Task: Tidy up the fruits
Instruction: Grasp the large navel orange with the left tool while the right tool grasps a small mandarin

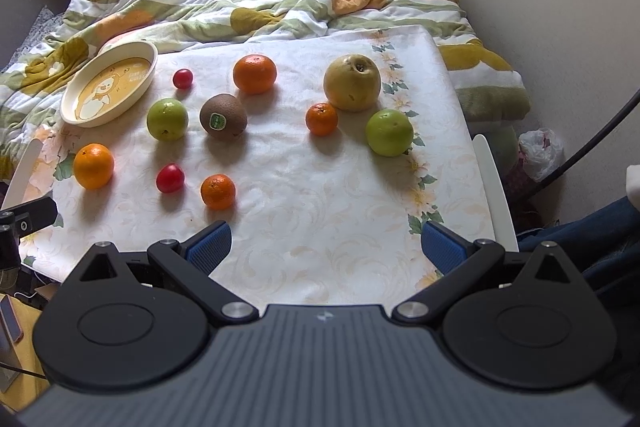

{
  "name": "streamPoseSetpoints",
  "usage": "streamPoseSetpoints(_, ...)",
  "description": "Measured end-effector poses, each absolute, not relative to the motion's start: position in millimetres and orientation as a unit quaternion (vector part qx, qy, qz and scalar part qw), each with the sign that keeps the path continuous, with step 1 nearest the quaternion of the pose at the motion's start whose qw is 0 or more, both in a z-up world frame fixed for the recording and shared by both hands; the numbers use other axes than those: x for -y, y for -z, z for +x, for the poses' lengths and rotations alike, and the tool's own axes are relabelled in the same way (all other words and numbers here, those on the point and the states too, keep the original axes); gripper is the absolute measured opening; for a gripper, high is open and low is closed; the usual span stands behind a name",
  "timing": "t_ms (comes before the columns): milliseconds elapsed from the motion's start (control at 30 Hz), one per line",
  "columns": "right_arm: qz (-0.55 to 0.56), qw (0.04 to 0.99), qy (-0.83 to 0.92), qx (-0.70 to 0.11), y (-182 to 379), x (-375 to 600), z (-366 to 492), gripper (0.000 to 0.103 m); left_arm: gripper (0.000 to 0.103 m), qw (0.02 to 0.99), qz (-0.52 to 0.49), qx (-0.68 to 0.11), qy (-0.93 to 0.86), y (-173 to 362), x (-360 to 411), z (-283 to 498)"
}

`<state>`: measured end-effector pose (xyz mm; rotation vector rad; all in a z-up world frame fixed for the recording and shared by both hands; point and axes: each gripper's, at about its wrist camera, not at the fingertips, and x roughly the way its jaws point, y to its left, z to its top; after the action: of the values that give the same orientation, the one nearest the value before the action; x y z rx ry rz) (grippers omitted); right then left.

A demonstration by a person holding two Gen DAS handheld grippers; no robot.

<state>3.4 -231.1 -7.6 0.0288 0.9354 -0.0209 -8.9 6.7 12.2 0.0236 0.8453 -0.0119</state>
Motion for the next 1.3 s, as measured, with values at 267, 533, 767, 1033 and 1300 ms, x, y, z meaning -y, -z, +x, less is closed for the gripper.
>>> streamPoseSetpoints(267,0.001,0.897,-0.036,-0.441,10.9,229.0,14.4,0.103,0.103,0.914,0.006,-0.404,-0.033,-3.6,-25.5,-1.6)
streamPoseSetpoints(533,0.025,0.894,-0.055,-0.445,31.9,211.2,33.2,0.103,0.103,0.916,0.010,-0.401,-0.023,15.0,-57.2,23.4)
streamPoseSetpoints(767,0.050,0.889,-0.023,-0.454,56.0,184.2,46.9,0.103,0.101,0.901,0.042,-0.431,0.028,45.2,-74.3,57.8)
streamPoseSetpoints(1033,0.071,0.881,0.028,-0.468,85.4,154.9,59.5,0.103,0.092,0.880,0.066,-0.461,0.097,79.9,-78.4,91.0)
streamPoseSetpoints(1300,0.077,0.876,0.060,-0.472,100.9,135.3,70.0,0.102,0.084,0.869,0.074,-0.470,0.137,95.8,-81.7,113.8)
